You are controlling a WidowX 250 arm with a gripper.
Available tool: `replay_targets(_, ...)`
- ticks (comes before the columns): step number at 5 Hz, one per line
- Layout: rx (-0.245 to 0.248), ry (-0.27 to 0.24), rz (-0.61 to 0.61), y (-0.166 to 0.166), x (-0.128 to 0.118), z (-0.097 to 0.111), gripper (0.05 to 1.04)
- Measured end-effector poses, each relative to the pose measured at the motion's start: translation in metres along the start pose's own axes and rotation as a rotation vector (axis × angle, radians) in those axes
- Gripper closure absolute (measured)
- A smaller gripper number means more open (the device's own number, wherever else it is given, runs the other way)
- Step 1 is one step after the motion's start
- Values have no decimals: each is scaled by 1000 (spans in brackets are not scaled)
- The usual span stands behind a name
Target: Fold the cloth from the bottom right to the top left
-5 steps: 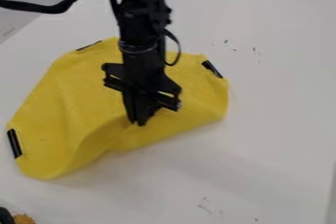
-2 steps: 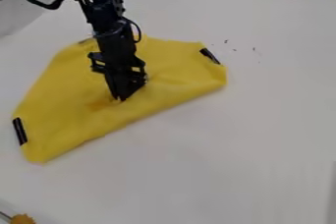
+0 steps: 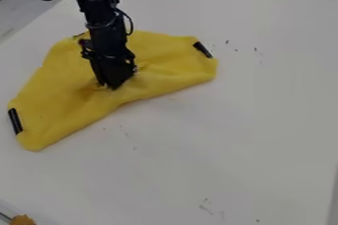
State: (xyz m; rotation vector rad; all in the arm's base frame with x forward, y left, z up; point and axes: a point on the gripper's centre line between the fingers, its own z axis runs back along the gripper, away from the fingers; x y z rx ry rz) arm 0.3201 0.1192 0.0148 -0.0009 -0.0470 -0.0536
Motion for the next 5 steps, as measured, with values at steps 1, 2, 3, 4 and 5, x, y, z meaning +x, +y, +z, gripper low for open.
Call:
replay_targets(1,37,-32,12,15,13,16,285)
replay_targets(2,94,-68,16,45,28,34,87)
replay_targets(3,94,-95,10,66,42,18,82)
replay_targets(4,110,-130,-14,81,51,31,82)
replay_targets(5,83,-105,-43,77,47,30,83)
